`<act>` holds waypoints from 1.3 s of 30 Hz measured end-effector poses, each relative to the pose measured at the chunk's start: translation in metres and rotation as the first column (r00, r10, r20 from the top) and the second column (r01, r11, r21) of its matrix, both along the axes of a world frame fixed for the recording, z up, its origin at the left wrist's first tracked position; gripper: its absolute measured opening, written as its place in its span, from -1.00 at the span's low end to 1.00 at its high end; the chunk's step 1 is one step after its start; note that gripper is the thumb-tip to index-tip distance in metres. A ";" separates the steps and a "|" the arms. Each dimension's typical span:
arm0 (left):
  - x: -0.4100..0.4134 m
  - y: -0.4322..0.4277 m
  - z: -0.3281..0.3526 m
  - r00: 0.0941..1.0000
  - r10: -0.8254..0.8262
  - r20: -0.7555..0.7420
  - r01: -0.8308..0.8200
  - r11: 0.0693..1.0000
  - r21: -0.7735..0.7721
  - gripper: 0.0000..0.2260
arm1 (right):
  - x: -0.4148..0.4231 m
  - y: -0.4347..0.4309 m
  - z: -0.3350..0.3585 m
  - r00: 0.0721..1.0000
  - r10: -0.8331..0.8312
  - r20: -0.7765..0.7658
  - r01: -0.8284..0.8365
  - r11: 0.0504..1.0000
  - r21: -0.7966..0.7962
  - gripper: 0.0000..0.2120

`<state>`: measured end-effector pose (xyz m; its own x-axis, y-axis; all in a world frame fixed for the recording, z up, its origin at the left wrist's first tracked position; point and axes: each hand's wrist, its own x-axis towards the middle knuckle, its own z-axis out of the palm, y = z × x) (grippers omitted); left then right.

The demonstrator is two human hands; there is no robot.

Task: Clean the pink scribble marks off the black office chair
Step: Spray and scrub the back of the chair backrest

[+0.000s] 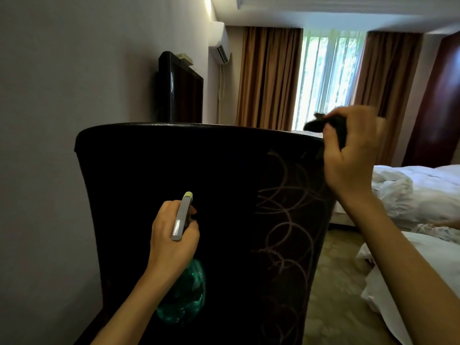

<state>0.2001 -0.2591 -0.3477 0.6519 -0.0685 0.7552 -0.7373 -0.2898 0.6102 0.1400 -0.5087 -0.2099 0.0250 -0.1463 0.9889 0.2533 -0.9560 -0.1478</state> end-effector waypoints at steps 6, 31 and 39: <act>0.003 0.004 -0.001 0.999 -0.034 0.032 0.034 0.999 -0.010 -0.59 | 0.023 0.056 0.003 0.996 0.080 0.041 -0.067 0.966 -0.248 -0.82; 0.005 0.031 -0.013 0.988 -0.108 -0.109 0.090 0.984 -0.155 -0.80 | 0.027 0.063 -0.037 0.988 0.052 0.142 -0.023 0.980 -0.200 -0.83; 0.013 0.032 -0.035 0.979 -0.065 -0.194 0.038 0.989 -0.144 -0.76 | 0.068 0.068 -0.097 0.997 -0.056 0.048 0.067 0.955 -0.288 -0.76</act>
<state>0.2133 -0.2269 -0.3822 0.7873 -0.0091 0.6164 -0.6100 -0.1564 0.7768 0.2082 -0.4411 -0.3074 -0.0147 0.1462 0.9891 0.1928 -0.9703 0.1463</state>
